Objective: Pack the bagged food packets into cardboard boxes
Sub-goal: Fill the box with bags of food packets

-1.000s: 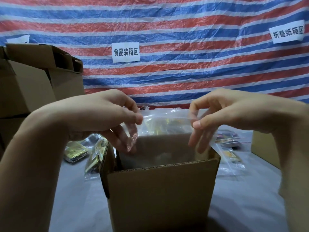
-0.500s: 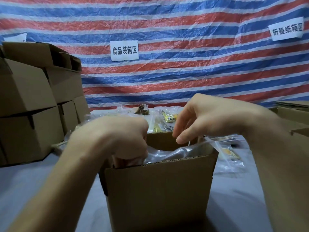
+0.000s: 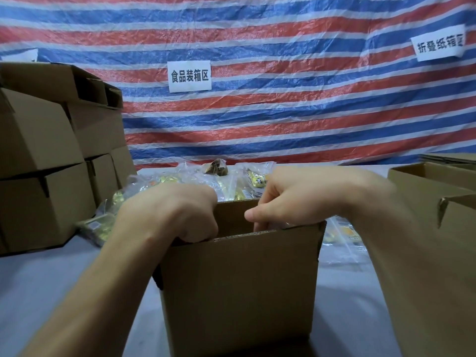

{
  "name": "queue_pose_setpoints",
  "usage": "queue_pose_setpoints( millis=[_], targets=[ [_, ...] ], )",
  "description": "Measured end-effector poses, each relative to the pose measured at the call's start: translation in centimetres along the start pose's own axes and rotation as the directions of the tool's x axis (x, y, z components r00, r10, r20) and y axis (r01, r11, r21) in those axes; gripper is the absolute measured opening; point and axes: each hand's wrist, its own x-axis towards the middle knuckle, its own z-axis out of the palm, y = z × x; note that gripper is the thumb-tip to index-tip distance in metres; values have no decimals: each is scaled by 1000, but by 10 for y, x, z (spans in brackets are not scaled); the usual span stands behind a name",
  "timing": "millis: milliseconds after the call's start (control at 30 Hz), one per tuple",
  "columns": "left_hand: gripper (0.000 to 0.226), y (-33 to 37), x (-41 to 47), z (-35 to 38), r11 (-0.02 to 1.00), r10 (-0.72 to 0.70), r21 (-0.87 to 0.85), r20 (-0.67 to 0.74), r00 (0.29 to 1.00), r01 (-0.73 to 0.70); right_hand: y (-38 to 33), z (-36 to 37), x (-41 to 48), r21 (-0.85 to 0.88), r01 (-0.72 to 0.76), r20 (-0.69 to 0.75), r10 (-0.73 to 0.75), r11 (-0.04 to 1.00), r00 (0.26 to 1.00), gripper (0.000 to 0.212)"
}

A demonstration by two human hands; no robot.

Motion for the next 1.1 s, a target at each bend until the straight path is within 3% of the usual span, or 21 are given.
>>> queue_pose_setpoints(
  millis=[267, 367, 500, 633, 733, 800, 867, 1000, 1100],
  targets=[
    [27, -7, 5, 1, 999, 21, -43, -24, 999, -22, -1, 9, 12, -125, -127, 102, 140, 984, 985, 51],
    [6, -8, -6, -2, 989, 105, -90, -89, 991, -113, -2, 7, 11, -81, -125, 153, 136, 989, 979, 42],
    [33, -2, -16, -7, 959, 236, -119, -153, 960, -255, -1, 4, 7, -32, -98, 148, 102, 995, 984, 38],
    [90, 5, -17, -5, 981, 173, -106, 115, 978, -162, 7, -2, 1, 65, -136, 92, 130, 989, 987, 37],
    [112, 2, -16, -7, 978, 205, -65, 153, 967, -197, 16, -8, -5, 123, -209, 108, 197, 970, 974, 35],
    [104, -1, -16, -7, 952, 306, -69, 151, 940, -298, 21, -12, -9, 103, -297, 136, 283, 949, 950, 38],
    [74, 1, -21, -6, 899, 432, -140, 124, 893, -415, 25, -18, -16, 111, -397, 163, 377, 911, 912, 40],
    [17, 10, -22, -2, 780, 582, -183, -141, 801, -599, 32, -29, -31, 106, -483, 168, 463, 869, 870, 39],
    [14, 16, -20, 2, 786, 587, -97, -195, 786, -611, 35, -35, -39, 97, -492, 95, 484, 865, 870, 39]
  ],
)
